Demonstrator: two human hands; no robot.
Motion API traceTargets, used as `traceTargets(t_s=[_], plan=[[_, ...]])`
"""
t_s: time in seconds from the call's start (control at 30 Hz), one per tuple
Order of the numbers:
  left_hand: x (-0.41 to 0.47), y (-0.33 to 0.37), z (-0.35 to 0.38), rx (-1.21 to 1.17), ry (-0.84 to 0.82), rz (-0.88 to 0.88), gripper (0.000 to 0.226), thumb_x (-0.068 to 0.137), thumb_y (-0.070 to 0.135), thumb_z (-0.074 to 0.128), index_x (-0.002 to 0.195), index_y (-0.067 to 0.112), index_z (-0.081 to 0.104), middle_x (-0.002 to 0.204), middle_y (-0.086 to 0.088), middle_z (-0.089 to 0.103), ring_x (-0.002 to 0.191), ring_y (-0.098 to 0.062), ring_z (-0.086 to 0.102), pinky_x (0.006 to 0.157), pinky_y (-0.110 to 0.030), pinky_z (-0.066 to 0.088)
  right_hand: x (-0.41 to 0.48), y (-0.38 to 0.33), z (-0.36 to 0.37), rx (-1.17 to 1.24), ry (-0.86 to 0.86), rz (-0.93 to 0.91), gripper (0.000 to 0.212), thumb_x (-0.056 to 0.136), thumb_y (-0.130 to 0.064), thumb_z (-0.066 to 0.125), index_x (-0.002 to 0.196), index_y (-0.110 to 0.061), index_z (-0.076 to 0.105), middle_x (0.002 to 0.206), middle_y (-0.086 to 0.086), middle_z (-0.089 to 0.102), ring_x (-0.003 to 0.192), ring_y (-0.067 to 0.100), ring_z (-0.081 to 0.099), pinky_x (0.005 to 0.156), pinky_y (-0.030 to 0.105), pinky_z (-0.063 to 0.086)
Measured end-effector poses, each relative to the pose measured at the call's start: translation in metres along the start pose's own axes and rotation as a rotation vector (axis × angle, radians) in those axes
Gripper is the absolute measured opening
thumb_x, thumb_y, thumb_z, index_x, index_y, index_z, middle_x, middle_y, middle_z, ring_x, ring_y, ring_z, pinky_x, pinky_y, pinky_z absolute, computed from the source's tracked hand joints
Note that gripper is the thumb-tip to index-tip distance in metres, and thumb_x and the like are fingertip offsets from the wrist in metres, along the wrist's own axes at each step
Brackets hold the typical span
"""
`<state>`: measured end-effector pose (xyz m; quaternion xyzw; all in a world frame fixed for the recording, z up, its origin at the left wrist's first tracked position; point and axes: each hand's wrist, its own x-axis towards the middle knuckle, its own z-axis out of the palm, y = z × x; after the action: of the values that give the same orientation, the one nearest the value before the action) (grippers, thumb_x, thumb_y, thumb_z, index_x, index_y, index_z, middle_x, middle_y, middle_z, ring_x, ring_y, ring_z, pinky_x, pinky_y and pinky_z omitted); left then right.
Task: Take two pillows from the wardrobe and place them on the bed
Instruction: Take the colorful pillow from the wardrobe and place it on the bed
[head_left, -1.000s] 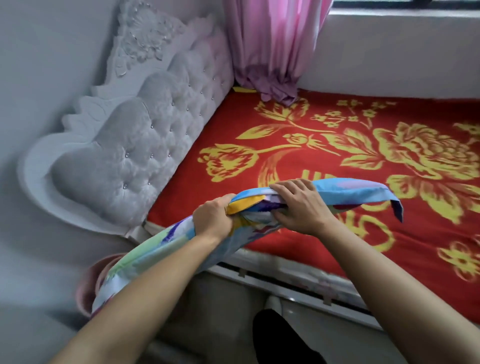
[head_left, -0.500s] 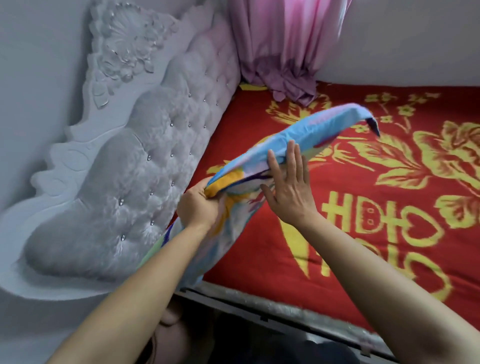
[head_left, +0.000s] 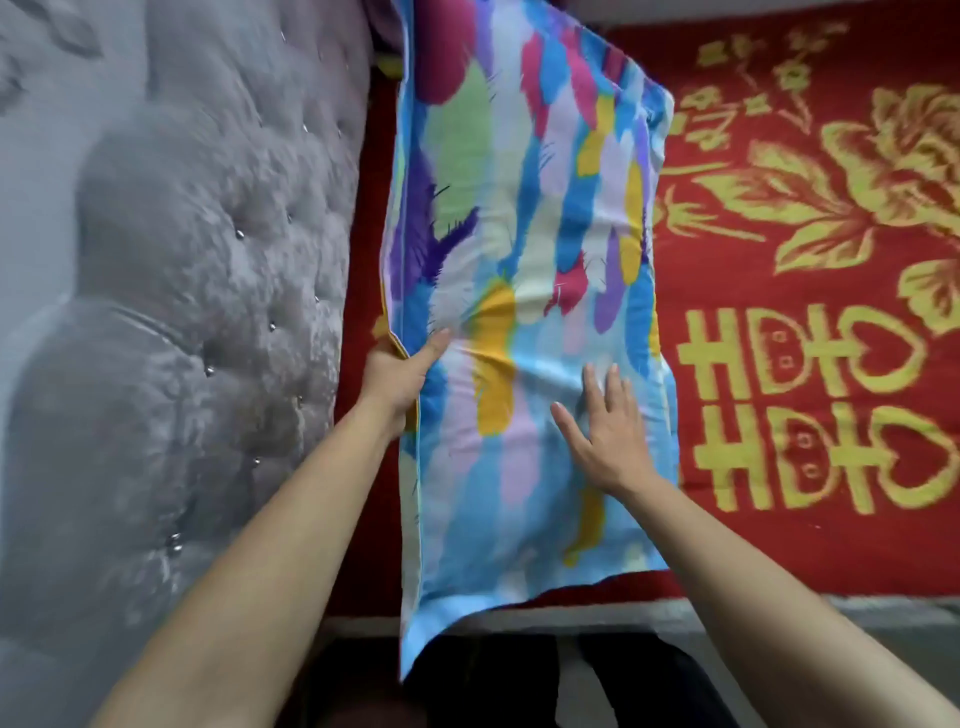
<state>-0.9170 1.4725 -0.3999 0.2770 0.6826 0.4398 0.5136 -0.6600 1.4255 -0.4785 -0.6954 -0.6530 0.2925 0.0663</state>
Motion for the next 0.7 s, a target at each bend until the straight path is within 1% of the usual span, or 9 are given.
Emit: traceTargets(t_s=[0.1, 0.17, 0.2, 0.27, 0.4, 0.47, 0.6, 0.63, 0.7], plan=[[0.035, -0.072, -0.004, 0.386, -0.038, -0.051, 0.057, 0.089, 0.029, 0.069, 0.139, 0.011, 0.047, 0.132, -0.009, 0.062, 0.12, -0.023, 0.059, 0.105, -0.037, 0.047, 0.015, 0.021, 0.057, -0.12, -0.278, 0.031, 0.073, 0.097, -0.063, 0.035, 0.157, -0.025, 0.019, 0.165, 0.016, 0.011, 0.152, 0.032, 0.008, 0.124, 0.045, 0.011], [0.044, -0.119, -0.001, 0.492, -0.104, -0.134, 0.07, 0.093, 0.033, 0.063, 0.151, 0.014, 0.028, 0.149, -0.01, 0.046, 0.136, -0.023, 0.046, 0.116, -0.041, 0.036, 0.015, 0.039, 0.093, -0.292, -0.468, -0.011, 0.068, 0.096, -0.067, 0.029, 0.153, -0.03, 0.028, 0.165, 0.011, 0.013, 0.151, 0.033, 0.009, 0.121, 0.049, 0.013], [0.044, -0.14, 0.001, 0.528, -0.1, -0.166, 0.074, 0.094, 0.036, 0.06, 0.154, 0.014, 0.023, 0.155, -0.012, 0.039, 0.141, -0.024, 0.039, 0.118, -0.041, 0.032, 0.012, 0.048, 0.107, -0.343, -0.496, -0.037, 0.065, 0.096, -0.067, 0.029, 0.151, -0.032, 0.031, 0.165, 0.009, 0.011, 0.151, 0.034, 0.009, 0.12, 0.052, 0.012], [0.042, -0.174, 0.004, 0.64, -0.045, -0.196, 0.074, 0.096, 0.041, 0.055, 0.155, 0.014, 0.018, 0.159, -0.015, 0.028, 0.147, -0.027, 0.027, 0.122, -0.041, 0.024, 0.008, 0.06, 0.12, -0.379, -0.424, -0.097, 0.06, 0.097, -0.064, 0.034, 0.148, -0.034, 0.036, 0.166, 0.008, 0.012, 0.15, 0.035, 0.012, 0.119, 0.053, 0.014], [0.035, -0.207, 0.01, 0.848, 0.032, -0.19, 0.08, 0.095, 0.049, 0.051, 0.156, 0.017, 0.009, 0.161, -0.024, 0.012, 0.151, -0.034, 0.009, 0.122, -0.04, 0.01, 0.013, 0.071, 0.112, -0.277, -0.179, -0.149, 0.049, 0.097, -0.051, 0.05, 0.139, -0.027, 0.052, 0.155, 0.011, 0.038, 0.141, 0.034, 0.034, 0.115, 0.048, 0.024], [0.038, -0.21, 0.013, 0.861, 0.102, -0.177, 0.082, 0.095, 0.049, 0.051, 0.156, 0.016, 0.008, 0.161, -0.026, 0.007, 0.151, -0.036, 0.005, 0.122, -0.04, 0.008, 0.023, 0.076, 0.101, -0.247, -0.086, -0.091, 0.056, 0.096, -0.047, 0.054, 0.144, -0.018, 0.047, 0.157, 0.02, 0.032, 0.142, 0.037, 0.033, 0.116, 0.047, 0.024], [0.054, -0.209, 0.013, 0.839, 0.256, -0.194, 0.085, 0.096, 0.048, 0.051, 0.155, 0.003, 0.009, 0.162, -0.022, 0.012, 0.151, -0.034, 0.01, 0.122, -0.039, 0.012, 0.05, 0.094, 0.079, -0.057, -0.034, 0.285, 0.084, 0.094, -0.05, 0.057, 0.156, -0.009, 0.018, 0.162, 0.027, 0.007, 0.151, 0.039, 0.01, 0.122, 0.047, 0.013], [0.058, -0.209, 0.012, 0.813, 0.267, -0.235, 0.083, 0.095, 0.047, 0.052, 0.153, 0.001, 0.015, 0.16, -0.022, 0.021, 0.149, -0.034, 0.018, 0.12, -0.039, 0.019, 0.056, 0.1, 0.075, 0.002, -0.08, 0.37, 0.091, 0.093, -0.053, 0.057, 0.157, -0.009, 0.01, 0.163, 0.026, 0.003, 0.152, 0.039, 0.005, 0.123, 0.047, 0.01], [0.064, -0.21, 0.01, 0.775, 0.276, -0.289, 0.064, 0.092, 0.043, 0.06, 0.14, 0.003, 0.046, 0.141, -0.022, 0.053, 0.132, -0.037, 0.047, 0.106, -0.04, 0.04, 0.063, 0.111, 0.074, 0.084, -0.177, 0.454, 0.102, 0.091, -0.059, 0.056, 0.157, -0.007, -0.001, 0.164, 0.022, 0.002, 0.152, 0.035, 0.001, 0.124, 0.047, 0.008]])
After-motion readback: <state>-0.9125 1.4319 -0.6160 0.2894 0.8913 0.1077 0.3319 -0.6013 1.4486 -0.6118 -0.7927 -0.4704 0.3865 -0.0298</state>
